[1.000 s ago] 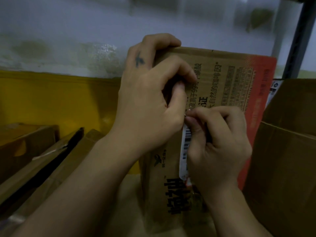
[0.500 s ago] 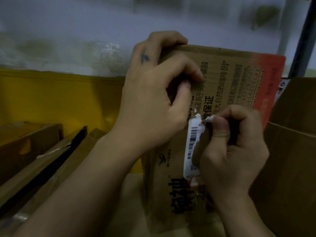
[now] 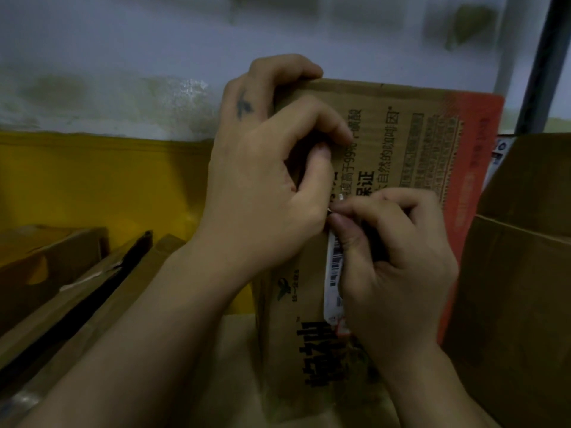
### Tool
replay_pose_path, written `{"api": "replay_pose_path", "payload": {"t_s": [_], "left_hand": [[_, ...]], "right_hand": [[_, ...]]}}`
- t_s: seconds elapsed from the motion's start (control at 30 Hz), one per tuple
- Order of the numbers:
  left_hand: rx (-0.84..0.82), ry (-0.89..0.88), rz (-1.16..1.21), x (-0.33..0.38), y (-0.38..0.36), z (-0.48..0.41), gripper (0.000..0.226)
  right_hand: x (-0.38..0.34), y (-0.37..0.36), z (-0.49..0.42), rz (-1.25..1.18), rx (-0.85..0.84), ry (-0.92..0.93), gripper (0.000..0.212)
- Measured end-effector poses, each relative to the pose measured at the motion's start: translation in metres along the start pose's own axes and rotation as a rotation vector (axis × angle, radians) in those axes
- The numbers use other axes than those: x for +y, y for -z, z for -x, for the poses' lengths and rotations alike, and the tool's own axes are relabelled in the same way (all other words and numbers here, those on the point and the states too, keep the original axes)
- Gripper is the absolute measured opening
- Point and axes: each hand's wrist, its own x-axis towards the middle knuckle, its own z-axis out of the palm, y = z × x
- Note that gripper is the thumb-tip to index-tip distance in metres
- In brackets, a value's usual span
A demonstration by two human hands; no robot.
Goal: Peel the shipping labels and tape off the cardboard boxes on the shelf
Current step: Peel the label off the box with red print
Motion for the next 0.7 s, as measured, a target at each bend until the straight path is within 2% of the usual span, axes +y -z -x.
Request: {"api": "replay_pose_path", "payload": {"t_s": [0.3,0.7], "left_hand": [[-0.021,-0.026,0.01,-0.001,0.0022,-0.0013,0.011],[-0.029,-0.008,0.016,-0.0014,0.0031,-0.0004,0.012]], "right_hand": [[-0.0004,-0.0061,0.0016,0.038,0.011,0.0,0.01],[0.0032,-0.0014,0.0084,-0.05,0.03,-0.039,0.008]]}}
